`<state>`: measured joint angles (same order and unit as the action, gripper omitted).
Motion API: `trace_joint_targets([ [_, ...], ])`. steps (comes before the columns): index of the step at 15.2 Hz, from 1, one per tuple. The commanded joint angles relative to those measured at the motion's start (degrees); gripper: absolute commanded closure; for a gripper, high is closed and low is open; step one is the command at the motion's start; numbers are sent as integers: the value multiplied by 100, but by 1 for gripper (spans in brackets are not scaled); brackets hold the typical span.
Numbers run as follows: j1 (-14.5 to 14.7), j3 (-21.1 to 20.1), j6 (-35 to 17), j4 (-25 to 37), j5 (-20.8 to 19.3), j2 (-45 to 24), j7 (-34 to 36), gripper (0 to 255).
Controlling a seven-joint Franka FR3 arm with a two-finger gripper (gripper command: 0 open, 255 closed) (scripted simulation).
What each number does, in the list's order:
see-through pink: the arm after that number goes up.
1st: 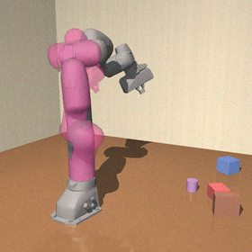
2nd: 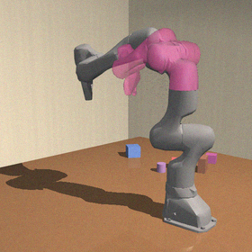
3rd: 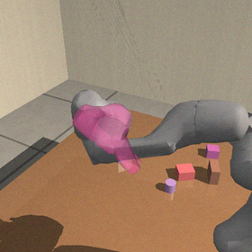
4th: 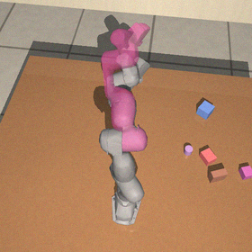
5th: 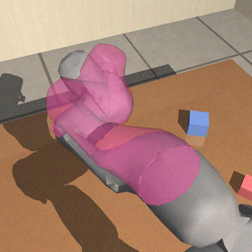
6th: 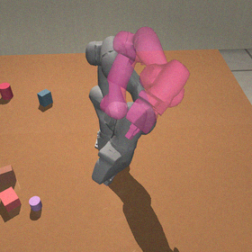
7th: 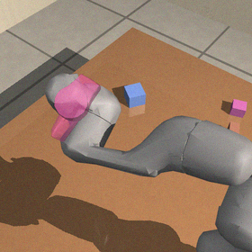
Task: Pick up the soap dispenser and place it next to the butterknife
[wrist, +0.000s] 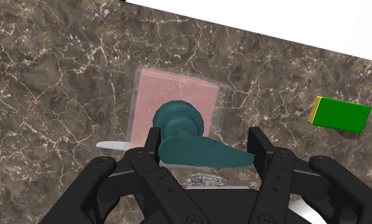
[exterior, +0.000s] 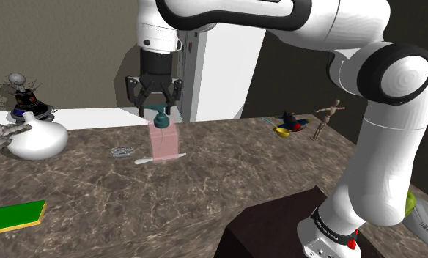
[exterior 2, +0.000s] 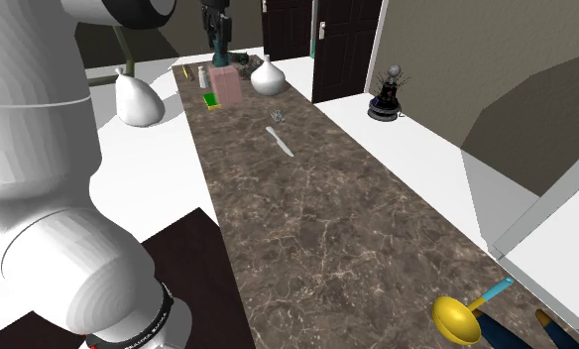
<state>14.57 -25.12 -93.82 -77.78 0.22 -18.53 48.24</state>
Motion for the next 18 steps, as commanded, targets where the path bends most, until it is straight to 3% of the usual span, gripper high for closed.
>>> trace_joint_targets([
  [1, -4, 4, -158, -143, -4, -12, -10, 255],
  [18, -71, 42, -1449, -1415, -6, -43, -119, 255],
])
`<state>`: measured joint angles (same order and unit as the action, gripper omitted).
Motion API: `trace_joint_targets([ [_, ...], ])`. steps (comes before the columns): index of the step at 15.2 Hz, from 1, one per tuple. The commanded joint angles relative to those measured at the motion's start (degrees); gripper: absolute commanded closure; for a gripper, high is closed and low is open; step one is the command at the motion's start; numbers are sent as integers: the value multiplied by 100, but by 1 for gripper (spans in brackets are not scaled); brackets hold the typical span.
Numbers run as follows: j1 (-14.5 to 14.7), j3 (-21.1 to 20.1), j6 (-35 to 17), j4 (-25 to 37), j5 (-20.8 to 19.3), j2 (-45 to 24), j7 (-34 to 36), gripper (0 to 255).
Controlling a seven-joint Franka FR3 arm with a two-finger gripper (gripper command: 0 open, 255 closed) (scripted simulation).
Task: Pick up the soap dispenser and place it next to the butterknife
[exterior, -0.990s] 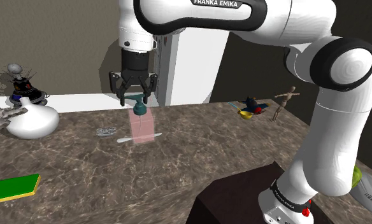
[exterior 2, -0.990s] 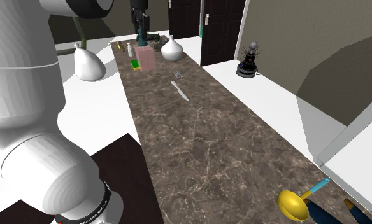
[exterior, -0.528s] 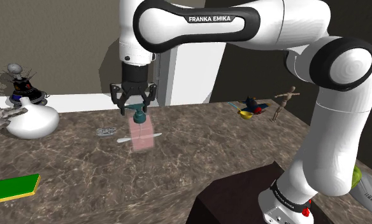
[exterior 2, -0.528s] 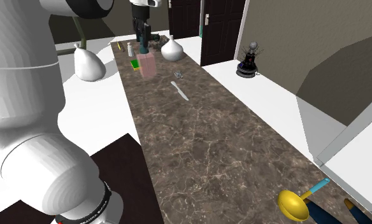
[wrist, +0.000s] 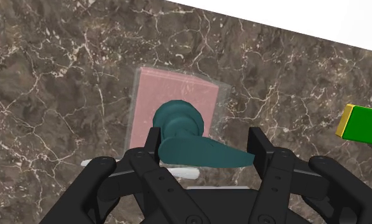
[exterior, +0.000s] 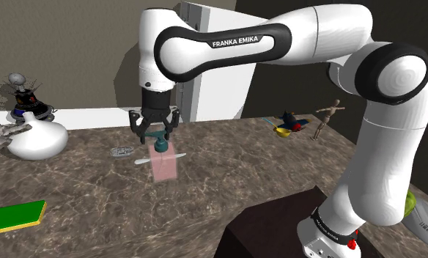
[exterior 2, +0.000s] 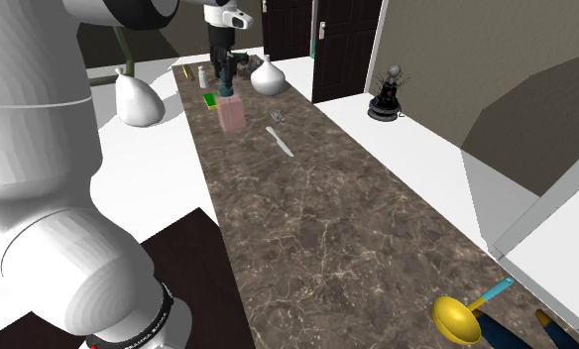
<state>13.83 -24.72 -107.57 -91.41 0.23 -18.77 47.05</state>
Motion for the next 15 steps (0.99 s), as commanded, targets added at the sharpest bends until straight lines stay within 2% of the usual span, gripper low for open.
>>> trace_joint_targets([
  [1, 3, 5, -146, -110, -13, -34, -3, 255],
  [15, 33, 66, -1066, -743, -129, -344, -18, 255],
])
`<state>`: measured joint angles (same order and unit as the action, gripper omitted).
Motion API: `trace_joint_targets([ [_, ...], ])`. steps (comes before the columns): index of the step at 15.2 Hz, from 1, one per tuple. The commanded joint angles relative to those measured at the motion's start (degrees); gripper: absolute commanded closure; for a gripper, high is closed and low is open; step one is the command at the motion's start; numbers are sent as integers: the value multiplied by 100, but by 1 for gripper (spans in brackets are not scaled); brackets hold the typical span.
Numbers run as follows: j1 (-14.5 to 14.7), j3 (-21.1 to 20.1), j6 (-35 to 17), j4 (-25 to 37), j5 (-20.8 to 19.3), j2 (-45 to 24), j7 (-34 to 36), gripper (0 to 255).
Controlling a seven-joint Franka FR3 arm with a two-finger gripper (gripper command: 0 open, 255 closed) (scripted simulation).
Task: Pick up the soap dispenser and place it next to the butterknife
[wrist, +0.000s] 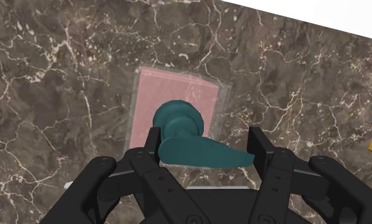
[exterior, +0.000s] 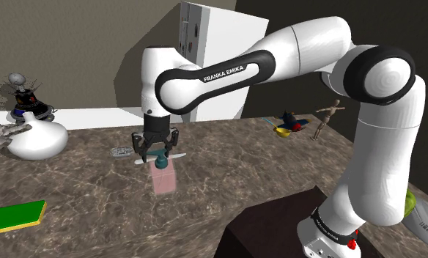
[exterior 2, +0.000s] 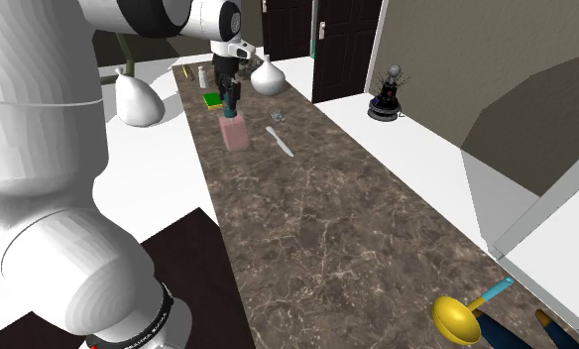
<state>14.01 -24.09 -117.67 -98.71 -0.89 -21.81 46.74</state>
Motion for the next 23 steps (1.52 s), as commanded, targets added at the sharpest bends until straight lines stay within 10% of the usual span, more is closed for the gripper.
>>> trace_joint_targets([
  [1, 15, 3, -55, -13, -16, -39, 12, 255],
  [7, 15, 3, -55, -12, -16, -40, 12, 255],
  [8, 15, 3, -55, -12, -16, -40, 13, 0],
  [23, -49, -22, 596, 432, 70, 178, -42, 0],
])
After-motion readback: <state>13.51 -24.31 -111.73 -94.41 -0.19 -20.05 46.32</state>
